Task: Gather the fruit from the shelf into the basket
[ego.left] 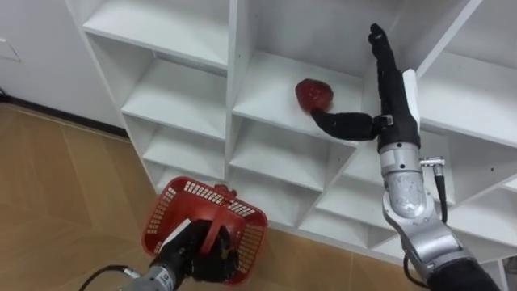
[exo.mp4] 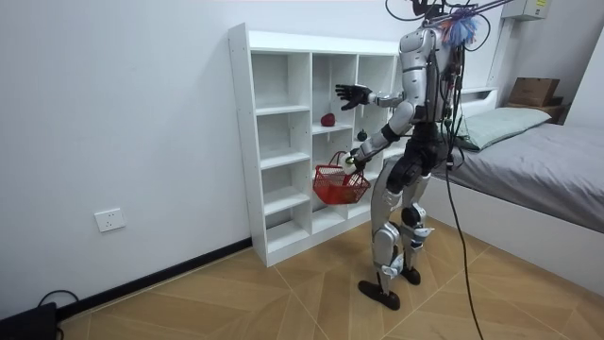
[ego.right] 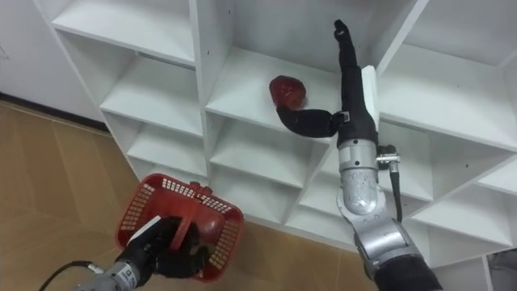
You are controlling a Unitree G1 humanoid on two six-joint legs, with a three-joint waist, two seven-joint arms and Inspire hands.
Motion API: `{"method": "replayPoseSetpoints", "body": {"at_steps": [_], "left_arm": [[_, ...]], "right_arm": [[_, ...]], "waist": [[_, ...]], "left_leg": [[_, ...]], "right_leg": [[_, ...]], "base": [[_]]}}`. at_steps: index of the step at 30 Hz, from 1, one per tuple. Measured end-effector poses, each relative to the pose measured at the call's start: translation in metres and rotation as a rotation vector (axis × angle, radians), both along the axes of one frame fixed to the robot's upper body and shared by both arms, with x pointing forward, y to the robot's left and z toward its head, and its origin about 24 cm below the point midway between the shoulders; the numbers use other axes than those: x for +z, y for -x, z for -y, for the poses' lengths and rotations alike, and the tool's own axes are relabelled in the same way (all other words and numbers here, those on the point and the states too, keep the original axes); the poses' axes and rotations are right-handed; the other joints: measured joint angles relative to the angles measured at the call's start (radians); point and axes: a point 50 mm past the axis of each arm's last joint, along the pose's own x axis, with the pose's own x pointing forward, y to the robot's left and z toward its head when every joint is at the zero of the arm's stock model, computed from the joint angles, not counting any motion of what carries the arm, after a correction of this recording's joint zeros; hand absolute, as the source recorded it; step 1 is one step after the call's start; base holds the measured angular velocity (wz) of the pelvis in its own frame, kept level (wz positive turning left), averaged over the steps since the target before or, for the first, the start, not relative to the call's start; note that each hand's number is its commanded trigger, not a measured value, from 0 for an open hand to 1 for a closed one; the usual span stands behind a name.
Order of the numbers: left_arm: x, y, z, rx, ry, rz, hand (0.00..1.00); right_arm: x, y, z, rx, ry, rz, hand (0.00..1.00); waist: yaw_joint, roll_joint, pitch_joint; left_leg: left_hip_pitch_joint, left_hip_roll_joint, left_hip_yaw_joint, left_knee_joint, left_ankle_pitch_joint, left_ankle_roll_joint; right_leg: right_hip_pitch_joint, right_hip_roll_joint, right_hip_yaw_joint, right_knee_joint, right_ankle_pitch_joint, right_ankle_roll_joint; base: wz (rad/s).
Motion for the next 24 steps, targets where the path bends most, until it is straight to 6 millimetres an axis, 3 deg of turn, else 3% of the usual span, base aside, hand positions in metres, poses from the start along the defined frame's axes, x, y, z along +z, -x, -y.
{"method": "replayPoseSetpoints", "body": {"at_steps": [14,24], "left_arm": [[-0.002,-0.004,0.009,-0.017,0.004,-0.008,1.0],[-0.003,-0.011,0.013,0.003,0.0,-0.003,1.0]], "right_arm": [[-0.003,-0.001,-0.017,0.019,-0.048,-0.032,0.0],[0.013,-0.015,-0.023,0.02,-0.044,0.01,0.0]], "waist": [[0.023,0.006,0.0028],[0.019,0.005,0.0038]], "left_leg": [[-0.04,0.0,0.015,-0.012,0.019,-0.003],[-0.041,-0.006,0.015,-0.021,0.022,-0.001]], "right_leg": [[-0.064,-0.005,0.003,0.035,-0.001,-0.014],[-0.063,-0.018,-0.008,0.037,-0.012,-0.01]], "base": [[-0.01],[0.06]]}}
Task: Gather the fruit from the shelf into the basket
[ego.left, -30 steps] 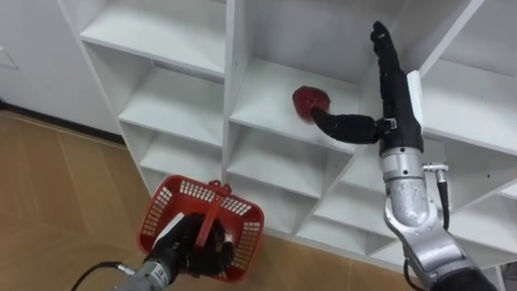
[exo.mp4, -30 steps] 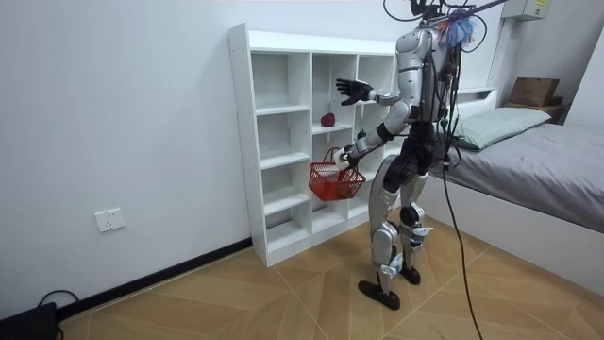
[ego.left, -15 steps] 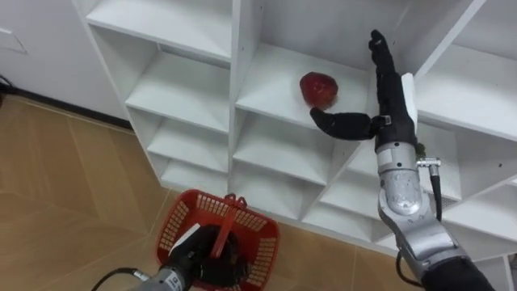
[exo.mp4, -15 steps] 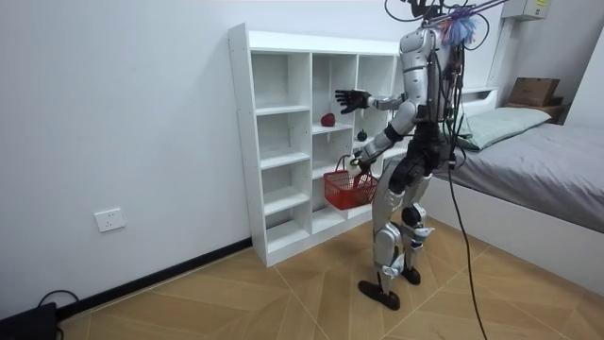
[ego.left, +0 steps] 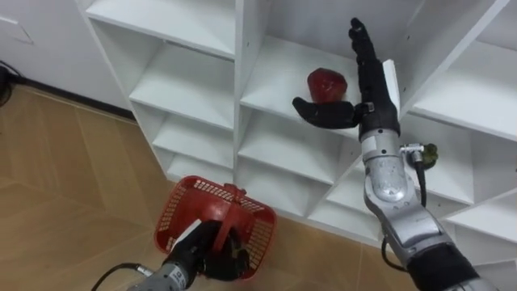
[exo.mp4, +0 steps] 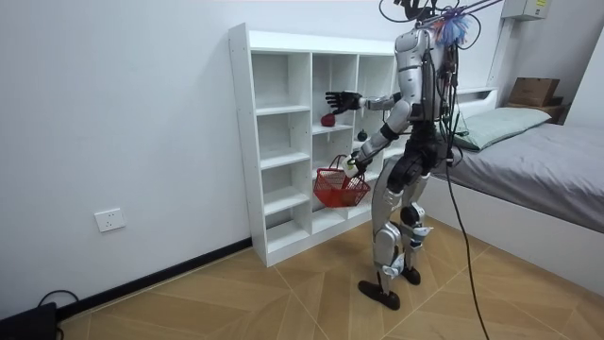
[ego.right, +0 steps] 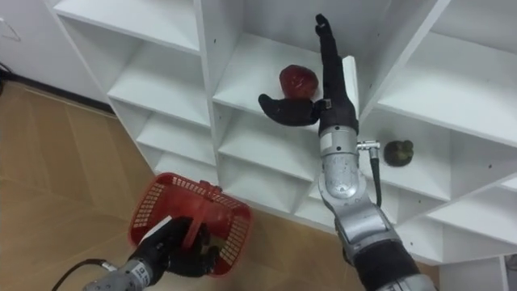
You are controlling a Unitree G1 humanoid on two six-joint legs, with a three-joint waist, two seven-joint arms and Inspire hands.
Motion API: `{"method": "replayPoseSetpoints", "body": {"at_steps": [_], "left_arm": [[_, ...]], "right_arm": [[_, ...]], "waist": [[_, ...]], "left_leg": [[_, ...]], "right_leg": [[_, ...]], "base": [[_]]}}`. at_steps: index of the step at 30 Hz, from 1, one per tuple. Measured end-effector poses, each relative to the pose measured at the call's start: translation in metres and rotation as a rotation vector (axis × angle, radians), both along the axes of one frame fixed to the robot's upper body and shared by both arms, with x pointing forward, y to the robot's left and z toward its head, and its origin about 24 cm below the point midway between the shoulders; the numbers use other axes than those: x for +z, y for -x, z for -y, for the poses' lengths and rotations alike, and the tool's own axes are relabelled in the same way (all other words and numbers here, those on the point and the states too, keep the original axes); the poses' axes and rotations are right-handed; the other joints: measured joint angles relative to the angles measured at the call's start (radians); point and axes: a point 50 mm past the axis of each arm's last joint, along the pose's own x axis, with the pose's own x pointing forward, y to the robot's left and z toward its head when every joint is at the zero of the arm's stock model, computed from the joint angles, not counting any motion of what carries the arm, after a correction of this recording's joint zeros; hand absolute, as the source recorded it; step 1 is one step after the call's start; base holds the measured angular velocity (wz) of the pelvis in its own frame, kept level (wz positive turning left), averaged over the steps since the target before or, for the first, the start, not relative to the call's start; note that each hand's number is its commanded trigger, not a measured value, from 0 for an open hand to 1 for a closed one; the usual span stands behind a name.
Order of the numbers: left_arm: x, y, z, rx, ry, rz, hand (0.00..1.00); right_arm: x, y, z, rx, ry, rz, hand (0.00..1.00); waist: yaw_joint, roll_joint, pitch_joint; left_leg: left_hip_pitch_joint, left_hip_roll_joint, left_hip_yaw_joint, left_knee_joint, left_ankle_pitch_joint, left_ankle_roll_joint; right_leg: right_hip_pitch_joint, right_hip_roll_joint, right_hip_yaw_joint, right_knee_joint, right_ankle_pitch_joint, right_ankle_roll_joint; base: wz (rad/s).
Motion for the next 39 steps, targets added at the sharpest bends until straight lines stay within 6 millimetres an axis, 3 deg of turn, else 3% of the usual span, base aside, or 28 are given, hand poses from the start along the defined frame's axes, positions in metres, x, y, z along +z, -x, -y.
{"method": "replayPoseSetpoints", "body": {"at_steps": [14,22,25,32,37,39], "left_arm": [[-0.004,-0.005,0.0,0.016,-0.019,-0.019,1.0],[-0.004,-0.007,-0.002,0.016,-0.026,-0.017,1.0],[-0.004,-0.007,-0.002,0.019,-0.021,-0.017,1.0],[0.001,-0.016,0.003,0.018,-0.001,0.008,1.0],[0.006,-0.023,0.003,0.014,0.0,0.03,1.0],[0.01,-0.027,0.002,0.009,-0.004,0.051,1.0]], "right_arm": [[-0.006,-0.001,0.003,-0.042,0.044,-0.014,0.0],[-0.005,-0.005,0.007,-0.075,0.044,-0.013,0.0],[-0.012,-0.007,0.016,-0.104,0.055,-0.053,0.0],[-0.009,-0.021,0.028,-0.135,0.021,-0.088,0.0],[-0.008,-0.025,0.037,-0.165,-0.029,-0.106,0.0],[-0.006,-0.027,0.039,-0.157,-0.035,-0.111,0.0]], "waist": [[0.001,0.002,0.0073],[0.002,0.002,0.0077],[0.007,0.002,0.0076],[0.011,0.002,0.0081],[0.023,-0.014,0.0156],[0.027,-0.03,0.0197]], "left_leg": [[-0.002,0.0,0.0,-0.001,-0.004,0.004],[-0.019,-0.003,0.0,-0.003,-0.004,0.003],[-0.029,-0.001,-0.004,-0.001,-0.004,0.003],[-0.069,-0.006,-0.012,0.007,-0.003,0.006],[-0.073,-0.008,-0.011,0.008,-0.002,0.007],[-0.09,-0.008,-0.01,0.016,-0.002,0.007]], "right_leg": [[-0.001,-0.001,0.003,-0.001,-0.004,0.004],[-0.019,0.0,0.004,-0.001,-0.004,0.004],[-0.025,0.0,0.005,-0.002,-0.004,0.004],[-0.07,-0.015,0.005,0.033,-0.016,0.006],[-0.074,-0.018,0.006,0.036,-0.019,0.008],[-0.095,-0.019,0.011,0.05,-0.023,0.007]], "base": [[0.0],[0.0],[0.05],[0.06],[0.02],[0.0]]}}
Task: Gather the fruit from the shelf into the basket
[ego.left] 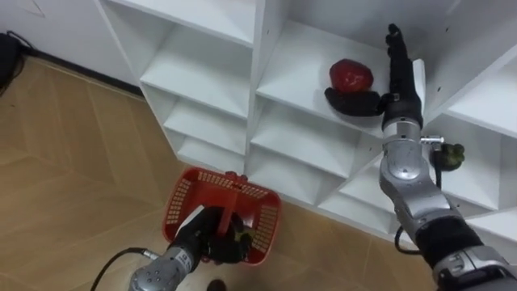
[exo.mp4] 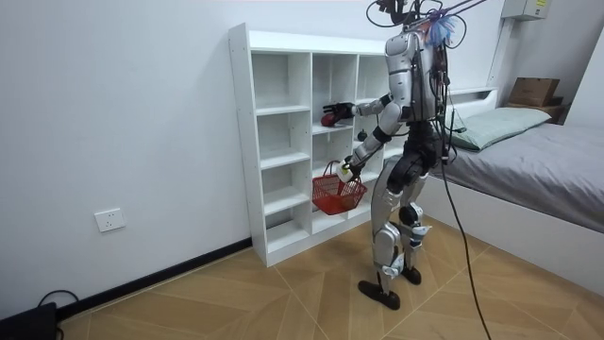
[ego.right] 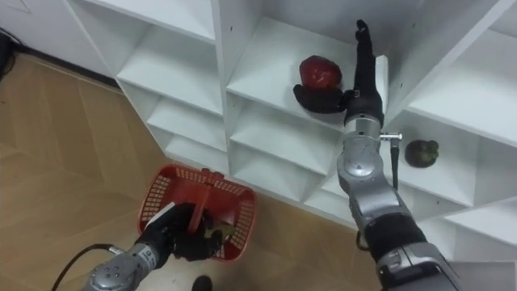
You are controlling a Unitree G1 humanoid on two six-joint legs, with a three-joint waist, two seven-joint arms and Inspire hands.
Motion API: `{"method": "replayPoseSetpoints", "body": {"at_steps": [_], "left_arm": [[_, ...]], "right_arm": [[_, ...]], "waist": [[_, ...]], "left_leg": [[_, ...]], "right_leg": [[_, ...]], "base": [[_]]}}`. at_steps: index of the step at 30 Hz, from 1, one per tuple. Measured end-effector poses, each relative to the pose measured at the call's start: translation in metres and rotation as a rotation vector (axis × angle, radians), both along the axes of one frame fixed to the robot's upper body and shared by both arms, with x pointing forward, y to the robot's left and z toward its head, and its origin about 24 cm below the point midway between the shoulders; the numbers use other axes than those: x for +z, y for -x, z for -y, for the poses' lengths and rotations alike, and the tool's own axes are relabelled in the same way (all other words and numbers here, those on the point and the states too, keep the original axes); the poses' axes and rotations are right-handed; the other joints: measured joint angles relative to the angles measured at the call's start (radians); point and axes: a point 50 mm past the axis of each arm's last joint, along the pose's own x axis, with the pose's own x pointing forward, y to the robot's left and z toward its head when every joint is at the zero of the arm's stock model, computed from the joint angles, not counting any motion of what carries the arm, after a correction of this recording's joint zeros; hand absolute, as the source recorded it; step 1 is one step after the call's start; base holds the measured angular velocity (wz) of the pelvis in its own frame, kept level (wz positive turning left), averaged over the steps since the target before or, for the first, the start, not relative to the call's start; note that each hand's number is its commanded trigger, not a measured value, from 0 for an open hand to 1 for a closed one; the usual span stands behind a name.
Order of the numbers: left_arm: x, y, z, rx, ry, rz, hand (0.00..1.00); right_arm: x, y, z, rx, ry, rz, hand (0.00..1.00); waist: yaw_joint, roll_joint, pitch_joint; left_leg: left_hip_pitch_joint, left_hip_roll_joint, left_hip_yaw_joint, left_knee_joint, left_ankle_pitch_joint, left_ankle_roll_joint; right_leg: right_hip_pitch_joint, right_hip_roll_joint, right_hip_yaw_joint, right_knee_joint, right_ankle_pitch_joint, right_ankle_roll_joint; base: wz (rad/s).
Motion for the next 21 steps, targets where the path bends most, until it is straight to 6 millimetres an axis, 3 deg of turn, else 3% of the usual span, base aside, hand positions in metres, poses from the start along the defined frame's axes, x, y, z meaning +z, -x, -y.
{"method": "replayPoseSetpoints", "body": {"at_steps": [6,21], "left_arm": [[0.003,-0.005,-0.001,-0.004,-0.004,0.017,1.0],[0.004,-0.007,0.003,-0.009,0.015,0.014,1.0]], "right_arm": [[0.0,-0.007,0.006,-0.006,-0.006,-0.039,0.0],[0.004,-0.015,0.017,-0.016,-0.002,-0.062,0.0]], "waist": [[0.003,-0.013,0.0053],[0.01,-0.015,0.0049]], "left_leg": [[-0.015,-0.003,-0.002,0.005,0.0,0.001],[-0.035,-0.008,-0.004,0.006,0.005,0.008]], "right_leg": [[-0.013,0.001,0.0,0.002,0.0,0.0],[-0.035,-0.003,0.0,0.018,-0.001,0.001]], "base": [[0.0],[0.0]]}}
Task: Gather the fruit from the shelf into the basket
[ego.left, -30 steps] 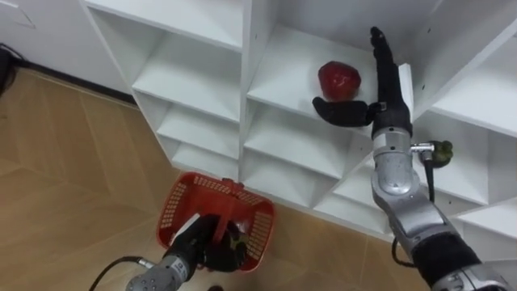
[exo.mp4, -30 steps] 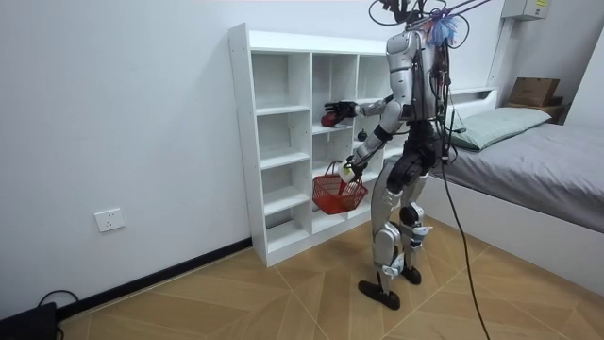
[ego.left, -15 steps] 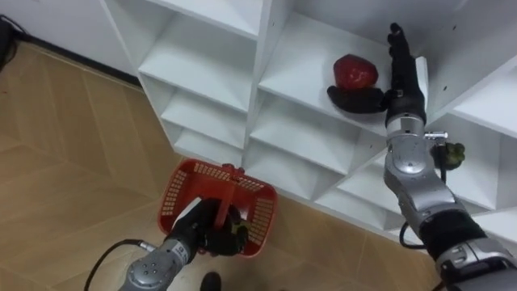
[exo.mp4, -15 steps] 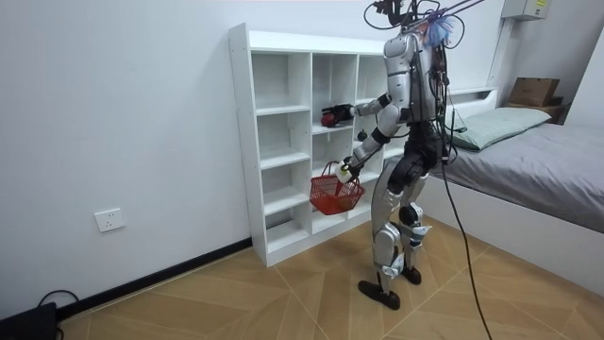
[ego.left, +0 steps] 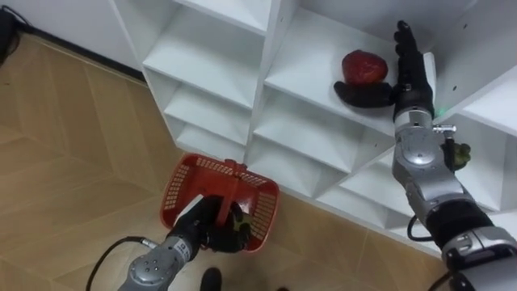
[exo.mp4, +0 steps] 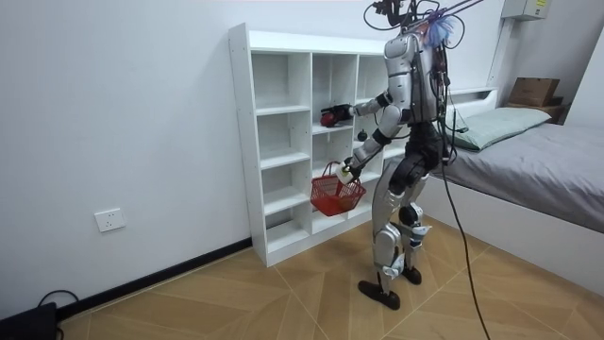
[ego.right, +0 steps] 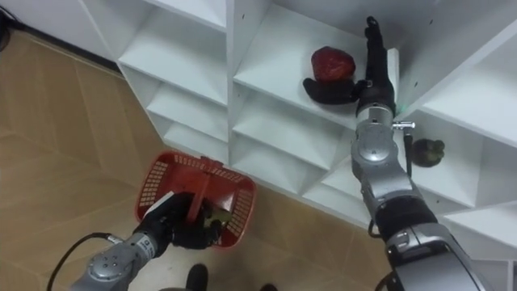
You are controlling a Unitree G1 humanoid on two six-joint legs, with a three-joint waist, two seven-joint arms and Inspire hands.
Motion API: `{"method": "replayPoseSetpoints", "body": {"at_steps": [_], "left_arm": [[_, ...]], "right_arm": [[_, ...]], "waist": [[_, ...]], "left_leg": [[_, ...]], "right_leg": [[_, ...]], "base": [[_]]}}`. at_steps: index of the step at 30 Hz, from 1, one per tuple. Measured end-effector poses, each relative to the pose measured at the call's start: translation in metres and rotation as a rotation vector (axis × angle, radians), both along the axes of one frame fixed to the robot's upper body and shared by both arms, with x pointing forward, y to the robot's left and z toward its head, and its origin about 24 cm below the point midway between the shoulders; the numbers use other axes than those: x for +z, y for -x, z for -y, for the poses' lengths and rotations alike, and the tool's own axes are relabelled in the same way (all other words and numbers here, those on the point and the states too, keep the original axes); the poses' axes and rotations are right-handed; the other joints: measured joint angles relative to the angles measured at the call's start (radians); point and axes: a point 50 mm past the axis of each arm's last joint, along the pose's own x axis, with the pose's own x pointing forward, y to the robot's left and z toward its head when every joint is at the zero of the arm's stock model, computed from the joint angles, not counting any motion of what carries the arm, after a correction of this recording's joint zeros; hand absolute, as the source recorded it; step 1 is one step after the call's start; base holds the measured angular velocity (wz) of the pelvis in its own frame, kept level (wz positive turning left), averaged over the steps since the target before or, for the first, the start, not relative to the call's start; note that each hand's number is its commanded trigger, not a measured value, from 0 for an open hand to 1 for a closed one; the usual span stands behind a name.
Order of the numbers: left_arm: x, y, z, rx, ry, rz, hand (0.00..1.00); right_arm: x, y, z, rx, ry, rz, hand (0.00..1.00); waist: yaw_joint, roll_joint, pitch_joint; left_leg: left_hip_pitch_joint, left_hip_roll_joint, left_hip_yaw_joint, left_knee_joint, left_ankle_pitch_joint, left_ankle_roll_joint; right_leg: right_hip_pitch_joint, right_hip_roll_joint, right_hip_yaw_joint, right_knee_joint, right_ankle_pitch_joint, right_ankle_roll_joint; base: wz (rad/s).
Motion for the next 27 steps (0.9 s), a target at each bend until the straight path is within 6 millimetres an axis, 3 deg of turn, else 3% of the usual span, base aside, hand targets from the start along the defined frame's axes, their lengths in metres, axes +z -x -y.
{"method": "replayPoseSetpoints", "body": {"at_steps": [4,5,6,7,27], "left_arm": [[-0.001,0.001,0.002,-0.016,-0.004,-0.004,1.0],[-0.001,0.001,0.003,-0.02,-0.004,-0.005,1.0],[-0.001,0.001,0.003,-0.021,-0.004,-0.005,1.0],[-0.001,0.001,0.003,-0.02,-0.004,-0.005,1.0],[0.003,-0.004,0.006,-0.004,-0.024,0.025,1.0]], "right_arm": [[0.0,0.0,0.003,-0.006,0.009,-0.008,0.0],[-0.001,0.0,0.005,-0.007,0.011,-0.01,0.36],[-0.001,0.0,0.006,-0.007,0.014,-0.014,0.58],[-0.001,0.0,0.006,-0.006,0.014,-0.014,0.97],[0.006,-0.004,0.019,-0.101,-0.027,0.023,1.0]], "waist": [[0.009,0.0,0.0],[0.012,0.0,0.0],[0.014,0.0,0.0],[0.015,-0.001,0.0],[0.023,0.01,0.0078]], "left_leg": [[0.0,0.0,0.001,0.0,0.002,0.0],[0.0,0.0,0.001,0.0,0.002,0.0],[-0.001,-0.001,0.002,0.0,0.002,0.001],[-0.003,-0.001,0.002,0.0,0.002,0.001],[-0.016,-0.001,-0.019,0.007,0.002,0.001]], "right_leg": [[-0.001,0.0,0.001,0.001,0.0,0.0],[-0.001,0.0,0.001,0.002,0.0,0.0],[-0.004,-0.001,0.001,0.004,0.0,0.0],[-0.006,-0.002,0.001,0.005,0.0,0.0],[-0.003,0.005,0.002,-0.003,0.002,0.002]], "base": [[0.0],[0.0],[0.0],[0.0],[0.03]]}}
